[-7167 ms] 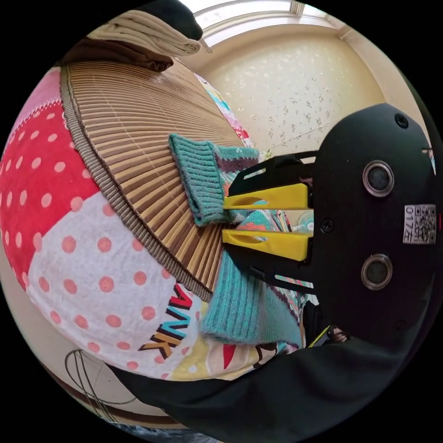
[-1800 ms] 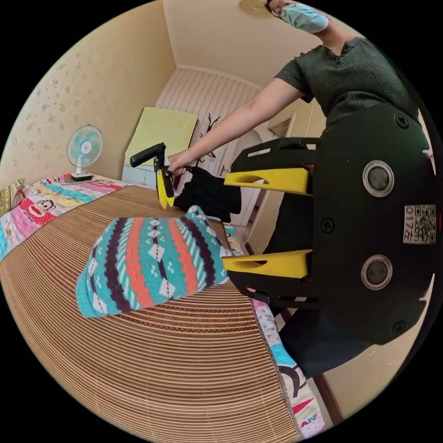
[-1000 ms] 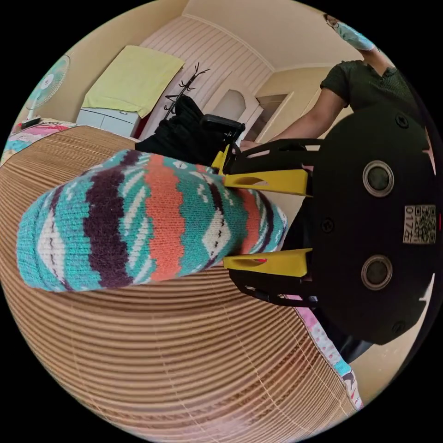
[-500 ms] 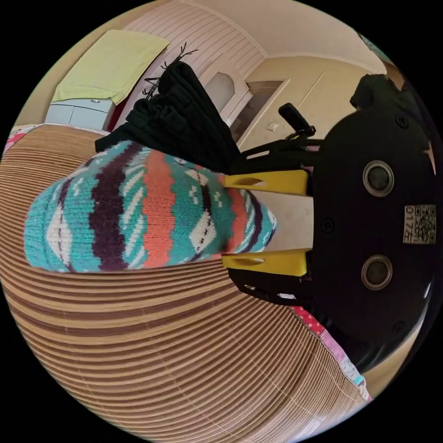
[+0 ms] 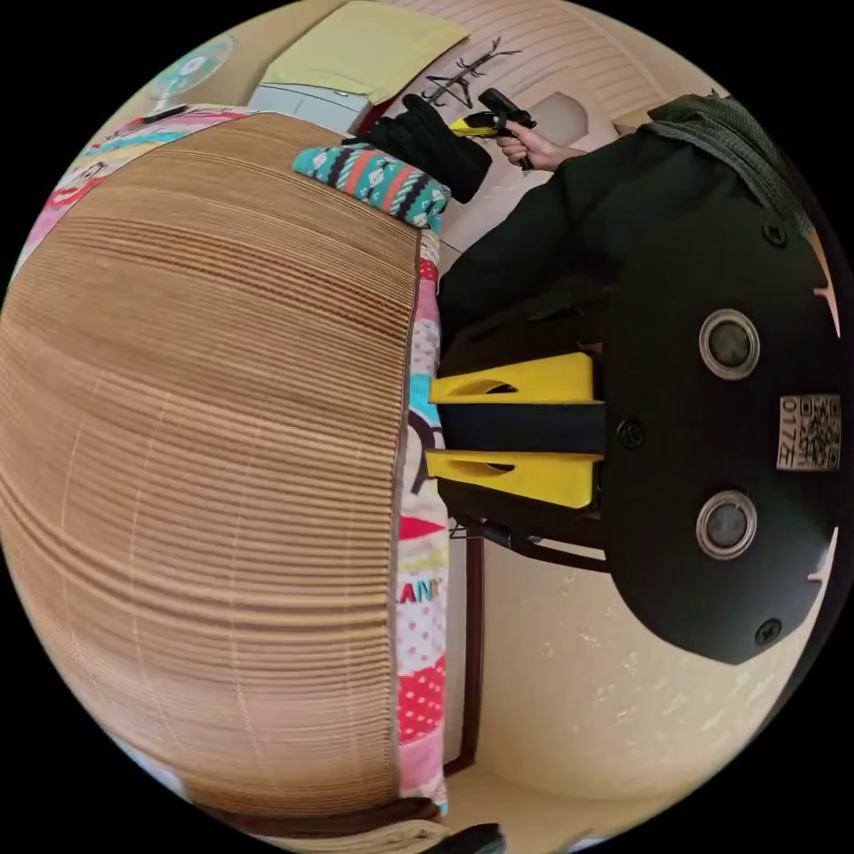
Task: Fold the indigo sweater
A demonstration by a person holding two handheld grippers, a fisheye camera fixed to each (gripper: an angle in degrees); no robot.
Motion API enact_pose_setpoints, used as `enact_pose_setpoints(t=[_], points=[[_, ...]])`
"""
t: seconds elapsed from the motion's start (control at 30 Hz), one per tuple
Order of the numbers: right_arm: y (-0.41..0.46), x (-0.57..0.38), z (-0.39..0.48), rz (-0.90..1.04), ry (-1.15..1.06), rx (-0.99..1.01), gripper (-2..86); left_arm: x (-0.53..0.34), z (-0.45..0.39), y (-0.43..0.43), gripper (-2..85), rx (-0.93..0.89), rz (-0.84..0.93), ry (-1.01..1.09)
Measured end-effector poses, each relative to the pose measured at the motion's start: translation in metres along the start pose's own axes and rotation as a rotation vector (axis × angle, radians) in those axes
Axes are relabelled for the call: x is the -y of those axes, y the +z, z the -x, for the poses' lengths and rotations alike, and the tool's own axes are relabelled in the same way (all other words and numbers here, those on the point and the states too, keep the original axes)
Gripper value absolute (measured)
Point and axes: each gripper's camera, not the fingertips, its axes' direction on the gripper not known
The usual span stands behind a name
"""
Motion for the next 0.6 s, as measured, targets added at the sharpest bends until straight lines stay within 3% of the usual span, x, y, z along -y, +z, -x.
enact_pose_setpoints(t=[0.17,0.23,0.33,0.5,0.6], points=[[0.055,0.015,0.026,0.028,0.029,0.075,0.5,-0.081,0.105,0.018,8.2,-0.029,-0.127,-0.179],[0.073,0.018,0.036,0.023,0.043,0.114,0.5,-0.129,0.132,-0.012,8.1,0.219,-0.359,-0.289],[0.102,0.02,0.053,0.021,0.052,0.132,0.4,-0.164,0.178,-0.048,9.8,0.297,-0.568,-0.382],[0.149,0.019,0.076,0.03,0.09,0.106,0.4,-0.159,0.253,-0.086,13.4,0.312,-0.639,-0.434],[0.174,0.019,0.086,0.05,0.113,0.097,0.4,-0.132,0.275,-0.081,15.0,0.29,-0.581,-0.389]])
